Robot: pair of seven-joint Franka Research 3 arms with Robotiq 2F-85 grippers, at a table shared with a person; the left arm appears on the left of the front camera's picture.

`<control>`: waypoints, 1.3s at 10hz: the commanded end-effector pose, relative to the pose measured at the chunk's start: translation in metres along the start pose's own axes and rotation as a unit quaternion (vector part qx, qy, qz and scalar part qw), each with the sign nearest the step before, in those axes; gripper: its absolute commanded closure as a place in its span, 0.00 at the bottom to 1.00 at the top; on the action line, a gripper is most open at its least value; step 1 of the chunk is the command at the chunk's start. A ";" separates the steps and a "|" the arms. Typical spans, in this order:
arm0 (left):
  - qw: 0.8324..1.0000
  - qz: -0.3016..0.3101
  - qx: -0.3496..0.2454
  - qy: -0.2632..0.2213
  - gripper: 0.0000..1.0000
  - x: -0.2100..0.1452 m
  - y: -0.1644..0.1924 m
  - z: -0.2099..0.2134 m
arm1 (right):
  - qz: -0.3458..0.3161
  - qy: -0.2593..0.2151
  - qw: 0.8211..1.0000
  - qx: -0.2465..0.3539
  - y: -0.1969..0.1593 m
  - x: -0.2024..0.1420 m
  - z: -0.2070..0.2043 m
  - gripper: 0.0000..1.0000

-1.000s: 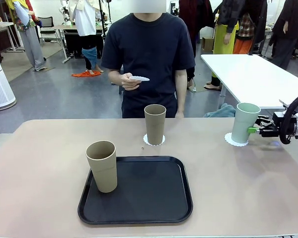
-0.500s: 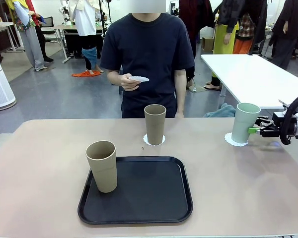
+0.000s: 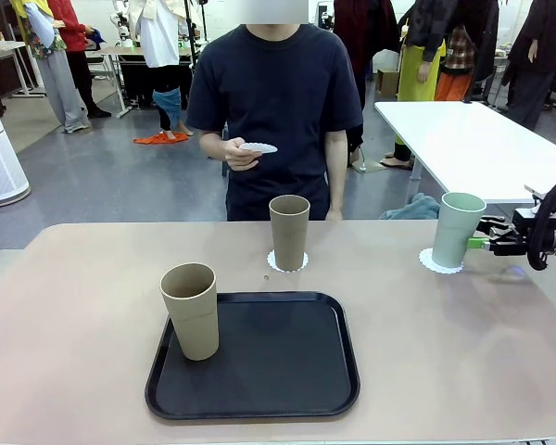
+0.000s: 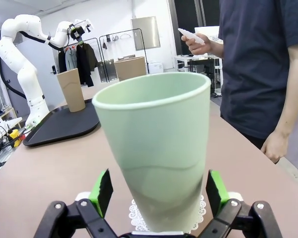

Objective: Place coasters on the table and set cups on them.
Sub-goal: Take one Reusable plastic cup from the Flat Tray and place it on a coaster set by the human.

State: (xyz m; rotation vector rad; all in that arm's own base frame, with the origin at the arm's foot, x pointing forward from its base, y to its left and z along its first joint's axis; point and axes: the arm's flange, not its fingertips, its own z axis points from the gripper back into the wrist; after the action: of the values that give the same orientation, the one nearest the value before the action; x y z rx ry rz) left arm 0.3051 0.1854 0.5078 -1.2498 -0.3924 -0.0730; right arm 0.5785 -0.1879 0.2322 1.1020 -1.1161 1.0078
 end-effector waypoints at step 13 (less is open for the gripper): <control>1.000 -0.002 -0.007 -0.004 0.00 0.000 -0.002 0.002 | 0.066 0.362 0.916 -0.161 0.092 0.161 0.021 0.00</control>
State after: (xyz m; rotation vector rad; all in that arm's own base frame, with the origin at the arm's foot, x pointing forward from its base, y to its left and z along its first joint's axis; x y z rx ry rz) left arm 0.3052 0.1853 0.5078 -1.2499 -0.3922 -0.0732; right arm 0.5317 -0.2178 0.4033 0.3705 -0.8233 1.1849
